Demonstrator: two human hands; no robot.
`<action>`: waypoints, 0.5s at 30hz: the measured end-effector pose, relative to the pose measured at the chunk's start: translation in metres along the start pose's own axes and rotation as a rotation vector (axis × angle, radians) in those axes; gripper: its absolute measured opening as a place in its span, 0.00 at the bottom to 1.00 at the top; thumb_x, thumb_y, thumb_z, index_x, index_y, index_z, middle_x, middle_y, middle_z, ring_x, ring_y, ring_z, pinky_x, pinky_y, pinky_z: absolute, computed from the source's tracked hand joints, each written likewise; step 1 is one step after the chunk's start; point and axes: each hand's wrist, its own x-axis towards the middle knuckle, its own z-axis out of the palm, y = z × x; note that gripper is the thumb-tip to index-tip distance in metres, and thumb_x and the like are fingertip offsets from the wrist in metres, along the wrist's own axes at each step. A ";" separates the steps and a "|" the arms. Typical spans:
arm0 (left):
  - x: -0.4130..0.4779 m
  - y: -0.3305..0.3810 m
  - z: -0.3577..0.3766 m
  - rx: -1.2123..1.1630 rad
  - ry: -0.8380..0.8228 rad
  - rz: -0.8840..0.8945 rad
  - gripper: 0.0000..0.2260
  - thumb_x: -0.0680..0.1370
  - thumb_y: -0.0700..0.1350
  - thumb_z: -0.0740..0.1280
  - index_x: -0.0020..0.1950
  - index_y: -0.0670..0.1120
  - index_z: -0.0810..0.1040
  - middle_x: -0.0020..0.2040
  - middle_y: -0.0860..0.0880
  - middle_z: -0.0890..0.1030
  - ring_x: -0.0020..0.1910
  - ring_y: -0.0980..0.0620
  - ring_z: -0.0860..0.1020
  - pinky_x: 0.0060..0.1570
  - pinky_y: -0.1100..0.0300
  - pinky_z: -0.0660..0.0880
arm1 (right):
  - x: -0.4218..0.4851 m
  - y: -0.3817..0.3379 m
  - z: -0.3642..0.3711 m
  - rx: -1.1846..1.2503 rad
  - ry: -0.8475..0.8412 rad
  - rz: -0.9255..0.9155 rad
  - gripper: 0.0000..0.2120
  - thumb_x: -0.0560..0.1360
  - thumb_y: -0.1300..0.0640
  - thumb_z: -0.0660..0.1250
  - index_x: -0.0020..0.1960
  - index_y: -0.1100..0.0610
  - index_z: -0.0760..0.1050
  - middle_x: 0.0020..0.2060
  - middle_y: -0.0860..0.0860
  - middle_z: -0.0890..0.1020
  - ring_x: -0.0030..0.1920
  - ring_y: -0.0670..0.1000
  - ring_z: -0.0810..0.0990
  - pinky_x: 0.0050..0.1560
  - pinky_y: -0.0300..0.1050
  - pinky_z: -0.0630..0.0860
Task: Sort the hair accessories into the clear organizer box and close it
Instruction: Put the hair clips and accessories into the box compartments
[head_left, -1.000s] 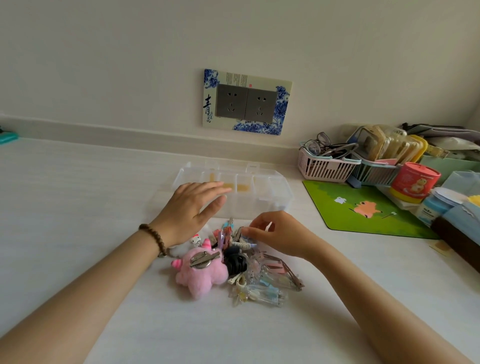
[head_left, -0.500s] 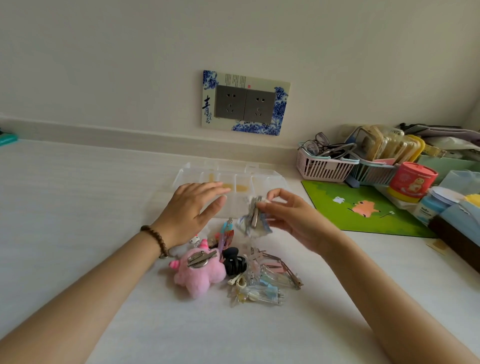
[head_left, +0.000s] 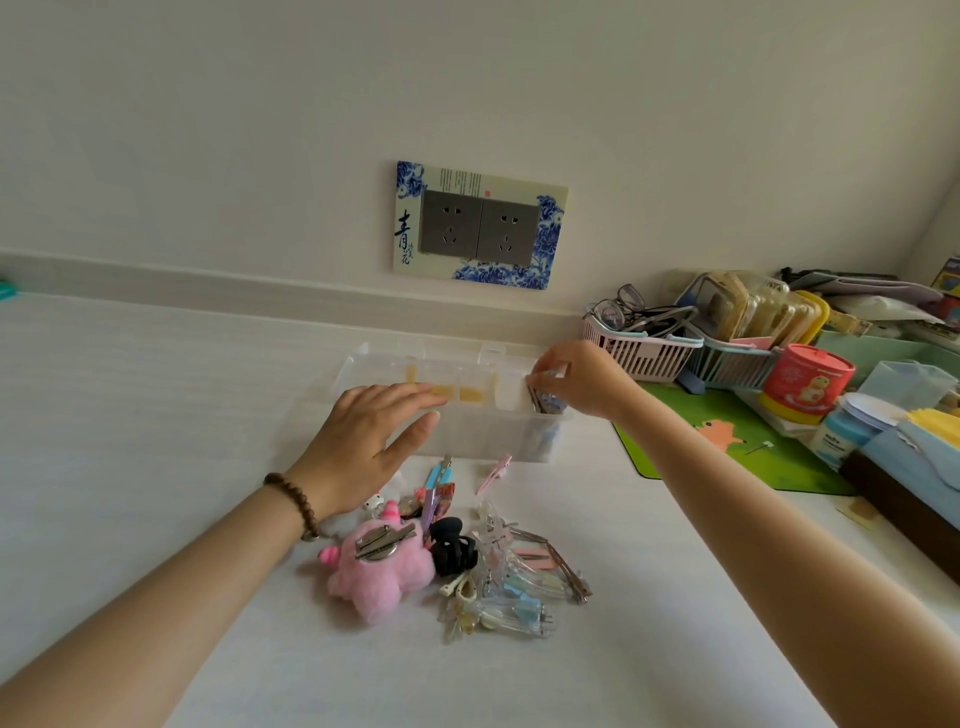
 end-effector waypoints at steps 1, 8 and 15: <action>0.000 0.000 0.000 -0.001 -0.001 -0.001 0.30 0.74 0.68 0.38 0.66 0.59 0.68 0.68 0.57 0.70 0.67 0.58 0.65 0.65 0.60 0.54 | -0.001 0.001 0.002 -0.090 0.016 -0.030 0.12 0.74 0.49 0.66 0.49 0.56 0.81 0.50 0.54 0.80 0.51 0.53 0.76 0.48 0.45 0.72; 0.000 0.002 -0.001 0.007 -0.007 -0.010 0.32 0.73 0.69 0.36 0.66 0.58 0.68 0.68 0.56 0.70 0.67 0.58 0.65 0.65 0.61 0.54 | -0.031 0.005 0.004 -0.247 0.027 -0.200 0.35 0.77 0.39 0.39 0.48 0.56 0.82 0.53 0.52 0.83 0.62 0.50 0.75 0.73 0.48 0.48; -0.003 0.009 -0.004 0.003 -0.020 -0.022 0.33 0.73 0.69 0.36 0.65 0.59 0.69 0.68 0.56 0.70 0.67 0.58 0.65 0.64 0.61 0.53 | -0.045 0.006 0.011 -0.293 -0.026 -0.197 0.36 0.76 0.39 0.37 0.48 0.54 0.81 0.56 0.51 0.82 0.69 0.47 0.68 0.75 0.53 0.39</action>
